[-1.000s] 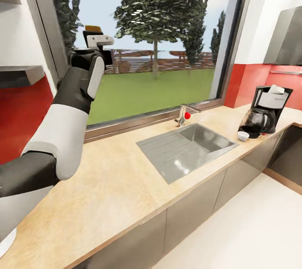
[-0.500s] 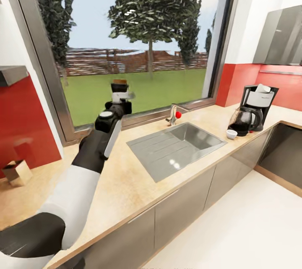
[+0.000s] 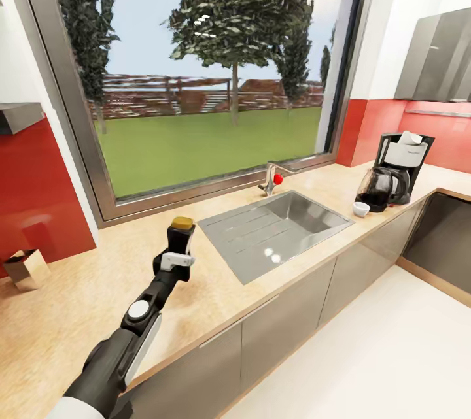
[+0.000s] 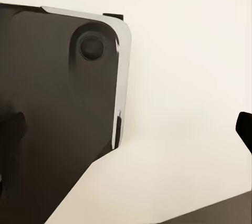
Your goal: Set up a coffee station on the kitchen countertop: keep the coffee maker on the countertop, move the bottle of coffee from the kitchen shelf to the counter next to the coffee maker, place a paper coffee filter on top of the coffee maker, put the saucer next to the coffee maker with the coffee cup on the saucer, and place the electric kettle next to the coffee maker.
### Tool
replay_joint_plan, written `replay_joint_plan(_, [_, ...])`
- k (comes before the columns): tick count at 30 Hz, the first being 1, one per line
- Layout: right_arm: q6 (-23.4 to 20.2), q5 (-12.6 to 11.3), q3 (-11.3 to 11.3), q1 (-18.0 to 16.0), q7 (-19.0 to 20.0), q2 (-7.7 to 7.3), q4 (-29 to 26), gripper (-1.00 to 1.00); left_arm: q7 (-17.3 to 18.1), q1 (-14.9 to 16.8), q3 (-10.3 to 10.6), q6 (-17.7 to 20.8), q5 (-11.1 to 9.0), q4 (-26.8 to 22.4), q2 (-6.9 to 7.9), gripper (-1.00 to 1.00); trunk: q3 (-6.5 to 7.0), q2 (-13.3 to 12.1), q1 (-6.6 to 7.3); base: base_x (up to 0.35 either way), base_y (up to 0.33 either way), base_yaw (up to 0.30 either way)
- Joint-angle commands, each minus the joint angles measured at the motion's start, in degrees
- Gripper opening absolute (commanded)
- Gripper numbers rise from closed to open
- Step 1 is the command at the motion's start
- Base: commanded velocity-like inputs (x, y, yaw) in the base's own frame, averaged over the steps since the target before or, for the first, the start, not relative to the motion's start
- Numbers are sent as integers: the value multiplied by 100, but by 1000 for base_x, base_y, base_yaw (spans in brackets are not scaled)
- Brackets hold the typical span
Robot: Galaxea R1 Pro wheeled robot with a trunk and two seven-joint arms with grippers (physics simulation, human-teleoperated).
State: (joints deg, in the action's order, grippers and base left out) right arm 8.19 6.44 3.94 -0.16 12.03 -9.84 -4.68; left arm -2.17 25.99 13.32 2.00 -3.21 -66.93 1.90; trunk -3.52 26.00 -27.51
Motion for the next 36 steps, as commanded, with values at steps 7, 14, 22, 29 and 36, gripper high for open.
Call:
replay_joint_plan(7, [42, 66, 65, -2, 19, -80, -5, 100, -97, -269, 176, -193, 64, 307, -149, -100, -11, 13, -3, 96, -15, 0])
replay_joint_plan(14, [42, 68, 72, -2, 14, -94, 2, 100, -235, -332, 228, -234, 188, 329, -172, -100, -11, 13, -3, 287, -129, 0])
replay_joint_plan(22, [42, 69, 75, -2, 10, -93, 4, 100, -240, -361, 231, -363, 174, 330, -168, -100, 7, 13, -3, 234, -193, -127])
replay_joint_plan(29, [35, 67, 100, -2, 15, -88, 2, 100, -240, -510, 233, -563, 171, 328, -173, -100, 10, 13, -3, 112, -257, -278])
replay_joint_plan(36, [34, 67, 125, -2, 17, -88, 2, 100, -240, -515, 233, -577, 122, 330, -181, -100, 10, 13, -3, 170, -247, -281])
